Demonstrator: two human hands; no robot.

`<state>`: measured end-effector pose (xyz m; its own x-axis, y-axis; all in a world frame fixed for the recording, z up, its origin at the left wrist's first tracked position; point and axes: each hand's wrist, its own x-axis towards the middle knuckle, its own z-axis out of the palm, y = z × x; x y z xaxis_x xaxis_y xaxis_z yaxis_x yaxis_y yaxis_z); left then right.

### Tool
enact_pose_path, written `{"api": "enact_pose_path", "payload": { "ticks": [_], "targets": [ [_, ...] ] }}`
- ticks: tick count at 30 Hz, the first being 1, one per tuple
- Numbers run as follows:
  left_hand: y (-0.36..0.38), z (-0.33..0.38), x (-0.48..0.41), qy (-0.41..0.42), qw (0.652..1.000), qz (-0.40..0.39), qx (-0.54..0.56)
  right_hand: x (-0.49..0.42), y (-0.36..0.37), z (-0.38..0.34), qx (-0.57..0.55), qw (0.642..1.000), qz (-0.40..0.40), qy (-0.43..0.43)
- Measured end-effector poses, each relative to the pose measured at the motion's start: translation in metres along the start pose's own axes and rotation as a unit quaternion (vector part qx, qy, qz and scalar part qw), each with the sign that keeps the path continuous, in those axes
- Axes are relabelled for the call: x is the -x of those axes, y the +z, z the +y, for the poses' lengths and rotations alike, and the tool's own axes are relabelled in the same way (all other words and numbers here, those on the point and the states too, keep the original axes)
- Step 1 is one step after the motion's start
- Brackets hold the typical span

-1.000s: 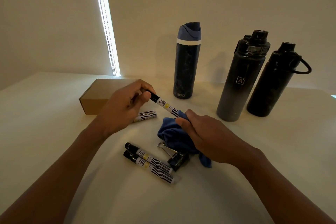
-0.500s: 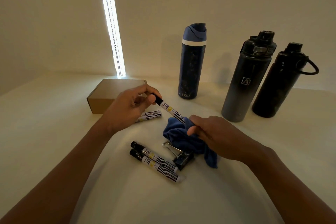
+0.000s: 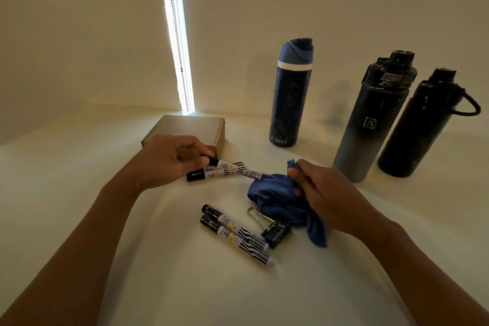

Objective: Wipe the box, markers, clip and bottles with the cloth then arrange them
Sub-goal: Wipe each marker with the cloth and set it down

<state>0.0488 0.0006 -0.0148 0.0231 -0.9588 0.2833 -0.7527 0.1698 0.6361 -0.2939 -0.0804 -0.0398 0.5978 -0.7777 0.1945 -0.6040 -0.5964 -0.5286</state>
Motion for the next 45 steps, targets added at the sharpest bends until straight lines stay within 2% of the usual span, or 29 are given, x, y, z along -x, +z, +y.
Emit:
{"api": "enact_pose_path", "payload": {
  "ticks": [3, 7, 11, 25, 30, 32, 38, 43, 45],
  "targets": [
    [-0.001, -0.008, 0.007, -0.019, 0.998, -0.023, -0.057, 0.001, 0.001, -0.003, 0.021, 0.999, 0.026, -0.019],
    [-0.001, -0.007, 0.006, -0.046, 0.988, 0.022, -0.145, 0.002, 0.004, -0.004, 0.018, 0.999, 0.043, -0.026],
    [0.009, -0.007, 0.003, -0.03, 0.978, 0.038, -0.203, 0.0, 0.005, -0.002, 0.033, 0.998, 0.055, -0.023],
    [0.037, -0.025, -0.01, 0.01, 0.989, 0.096, -0.11, 0.0, 0.006, -0.005, 0.06, 0.997, 0.045, -0.025],
    [0.041, -0.011, -0.01, 0.046, 0.993, 0.096, -0.05, 0.001, 0.005, -0.01, 0.019, 0.998, 0.062, -0.014],
    [0.037, -0.006, -0.009, 0.058, 0.993, 0.099, -0.034, 0.0, 0.005, -0.009, 0.017, 0.995, 0.096, -0.016],
    [0.036, 0.006, -0.004, 0.072, 0.997, 0.02, 0.003, -0.003, 0.004, -0.002, 0.052, 0.983, 0.172, -0.028],
    [0.039, 0.012, -0.003, 0.075, 0.997, -0.036, -0.005, -0.003, 0.006, 0.001, 0.071, 0.982, 0.169, -0.049],
    [0.033, 0.016, -0.002, 0.071, 0.993, -0.093, -0.008, -0.003, 0.006, 0.001, 0.065, 0.982, 0.169, -0.056]
  ]
}}
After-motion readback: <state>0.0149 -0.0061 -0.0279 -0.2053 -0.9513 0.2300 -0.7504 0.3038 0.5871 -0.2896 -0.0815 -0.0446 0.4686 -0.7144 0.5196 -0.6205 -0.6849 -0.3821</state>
